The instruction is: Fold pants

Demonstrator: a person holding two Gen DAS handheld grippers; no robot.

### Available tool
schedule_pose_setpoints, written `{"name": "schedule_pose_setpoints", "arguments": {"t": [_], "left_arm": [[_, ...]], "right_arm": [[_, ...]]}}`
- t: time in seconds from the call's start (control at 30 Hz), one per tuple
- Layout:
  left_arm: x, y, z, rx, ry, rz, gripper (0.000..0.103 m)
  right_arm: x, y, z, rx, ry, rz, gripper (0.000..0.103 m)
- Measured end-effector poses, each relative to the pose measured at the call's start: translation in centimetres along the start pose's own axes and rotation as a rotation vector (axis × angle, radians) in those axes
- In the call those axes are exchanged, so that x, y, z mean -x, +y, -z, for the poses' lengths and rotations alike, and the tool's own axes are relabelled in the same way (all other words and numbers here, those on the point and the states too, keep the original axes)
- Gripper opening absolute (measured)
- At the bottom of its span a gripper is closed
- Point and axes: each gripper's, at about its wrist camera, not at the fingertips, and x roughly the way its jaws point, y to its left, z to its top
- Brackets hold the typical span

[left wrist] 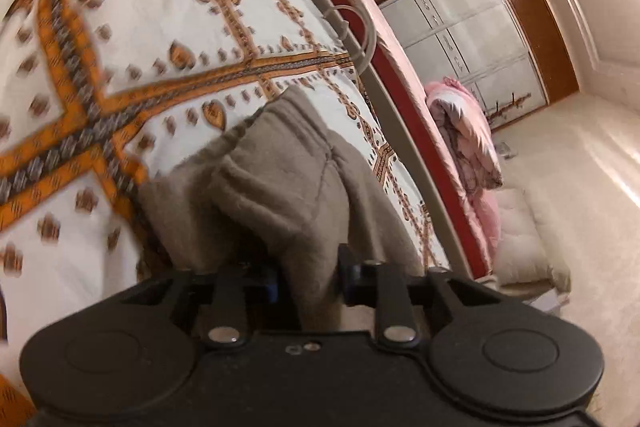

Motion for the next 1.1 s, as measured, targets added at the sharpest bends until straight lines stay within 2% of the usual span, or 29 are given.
{"name": "schedule_pose_setpoints", "arguments": {"t": [0.03, 0.1, 0.17, 0.23, 0.3, 0.37, 0.43, 0.5, 0.63, 0.7, 0.73, 0.8, 0.83, 0.87, 0.9, 0.97, 1.03, 1.1], "left_arm": [[0.3, -1.0, -0.4, -0.072, -0.007, 0.021, 0.005], [1.5, -3.6, -1.5, -0.216, -0.041, 0.080, 0.005], [3.1, -5.5, -2.4, -0.319, -0.057, 0.097, 0.005], [4.1, -5.6, -2.4, -0.388, -0.052, 0.068, 0.005], [3.2, -4.0, -1.1, -0.454, 0.010, -0.024, 0.005], [0.9, -1.0, 0.6, -0.465, 0.123, -0.157, 0.005], [1.8, 0.1, 1.4, -0.412, 0.055, -0.103, 0.007], [2.1, 0.4, 1.3, -0.357, 0.042, -0.097, 0.008], [2.0, -1.0, 1.2, -0.409, 0.034, -0.119, 0.008], [2.7, -2.4, 1.3, -0.496, -0.014, -0.109, 0.008], [2.5, -2.7, 1.2, -0.523, -0.017, -0.128, 0.008], [1.3, -2.4, 1.1, -0.532, 0.041, -0.201, 0.011], [1.0, -2.2, 1.2, -0.533, 0.049, -0.208, 0.012], [1.2, -2.3, 1.0, -0.518, 0.043, -0.201, 0.012], [1.6, -2.3, 0.8, -0.494, 0.034, -0.190, 0.014], [3.0, -2.3, 0.5, -0.458, -0.007, -0.159, 0.019], [4.0, -2.0, 0.1, -0.443, -0.050, -0.155, 0.021], [4.7, -1.6, -0.2, -0.404, -0.056, -0.117, 0.021]], "right_arm": [[0.4, 0.3, -0.1, 0.016, -0.016, -0.012, 0.013], [2.5, 1.2, -0.2, 0.062, -0.077, -0.050, 0.012], [5.0, 1.6, -0.1, 0.113, -0.131, -0.089, 0.012], [6.4, 1.6, 0.7, 0.139, -0.131, -0.111, 0.012], [5.9, 0.9, 2.2, 0.161, -0.075, -0.084, 0.012], [3.2, -0.3, 4.3, 0.158, 0.052, -0.011, 0.012], [3.2, -0.6, 5.0, 0.118, 0.010, -0.032, 0.013], [3.7, -0.4, 4.9, 0.114, 0.004, -0.021, 0.013], [3.8, -0.1, 4.8, 0.152, 0.009, -0.009, 0.013], [4.2, 0.7, 4.2, 0.165, -0.029, -0.022, 0.013], [4.8, 1.0, 4.2, 0.173, -0.056, -0.035, 0.013], [4.7, 1.2, 4.3, 0.187, -0.052, -0.026, 0.013], [3.9, 1.3, 4.3, 0.189, -0.024, -0.007, 0.013], [3.0, 1.0, 4.6, 0.198, 0.028, 0.032, 0.013], [2.9, 0.6, 4.9, 0.197, 0.032, 0.025, 0.013], [3.9, 0.4, 4.8, 0.184, 0.007, 0.014, 0.022], [5.0, 0.5, 4.7, 0.206, -0.030, 0.025, 0.022], [6.2, 0.7, 4.6, 0.231, -0.066, 0.038, 0.022]]}}
